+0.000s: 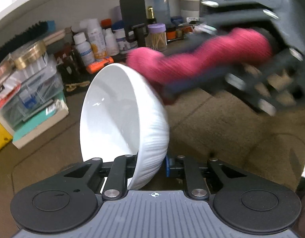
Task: Clean bowl
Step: 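Wipe the bowl's outer wall near the rim with the right gripper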
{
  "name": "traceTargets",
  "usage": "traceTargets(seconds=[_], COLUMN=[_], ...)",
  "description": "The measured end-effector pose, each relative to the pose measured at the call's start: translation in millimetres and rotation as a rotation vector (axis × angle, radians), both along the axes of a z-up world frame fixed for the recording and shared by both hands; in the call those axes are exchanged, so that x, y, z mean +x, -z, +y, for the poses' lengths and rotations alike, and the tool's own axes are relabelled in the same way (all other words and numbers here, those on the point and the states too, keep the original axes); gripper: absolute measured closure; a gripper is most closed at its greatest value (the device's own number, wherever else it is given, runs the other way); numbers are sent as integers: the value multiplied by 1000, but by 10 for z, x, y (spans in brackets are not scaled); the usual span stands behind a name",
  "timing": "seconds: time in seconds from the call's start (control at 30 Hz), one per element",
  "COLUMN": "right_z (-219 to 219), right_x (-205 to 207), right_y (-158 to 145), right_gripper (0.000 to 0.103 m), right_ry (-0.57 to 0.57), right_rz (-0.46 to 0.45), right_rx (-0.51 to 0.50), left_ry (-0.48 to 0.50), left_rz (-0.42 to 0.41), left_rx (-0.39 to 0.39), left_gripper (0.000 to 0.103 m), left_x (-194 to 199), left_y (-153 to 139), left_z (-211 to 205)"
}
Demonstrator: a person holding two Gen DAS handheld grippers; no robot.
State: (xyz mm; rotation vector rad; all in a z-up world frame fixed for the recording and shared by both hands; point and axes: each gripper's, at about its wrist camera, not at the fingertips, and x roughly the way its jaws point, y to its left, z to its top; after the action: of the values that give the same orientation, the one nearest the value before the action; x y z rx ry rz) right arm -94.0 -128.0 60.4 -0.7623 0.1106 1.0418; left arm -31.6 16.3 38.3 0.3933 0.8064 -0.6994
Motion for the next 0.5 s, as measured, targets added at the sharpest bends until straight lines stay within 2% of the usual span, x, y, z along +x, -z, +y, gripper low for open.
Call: traceTargets(seconds=[0.17,0.27,0.4,0.43,0.5], right_z=[114,175,136,138,127], right_x=[-140,109,459,513,654], right_y=[-80,-47,-74,-69,-62], right_gripper=[88,90,95,100,103], right_ry=[-52,37,142,157,190], right_rz=[-19,-50,-47,-49,-26], right_rx=[-33,-39,28,31,57], left_ry=[-1,3,9,15,16], left_rz=[26,33,52,54,63], left_rx=[-16,-19,-35,-35,-43], left_gripper=[82,82,82,81,80], left_x=[45,46,67,64,73], left_y=[-8,-15,-22,-18,-10], left_z=[26,33,83,86,100])
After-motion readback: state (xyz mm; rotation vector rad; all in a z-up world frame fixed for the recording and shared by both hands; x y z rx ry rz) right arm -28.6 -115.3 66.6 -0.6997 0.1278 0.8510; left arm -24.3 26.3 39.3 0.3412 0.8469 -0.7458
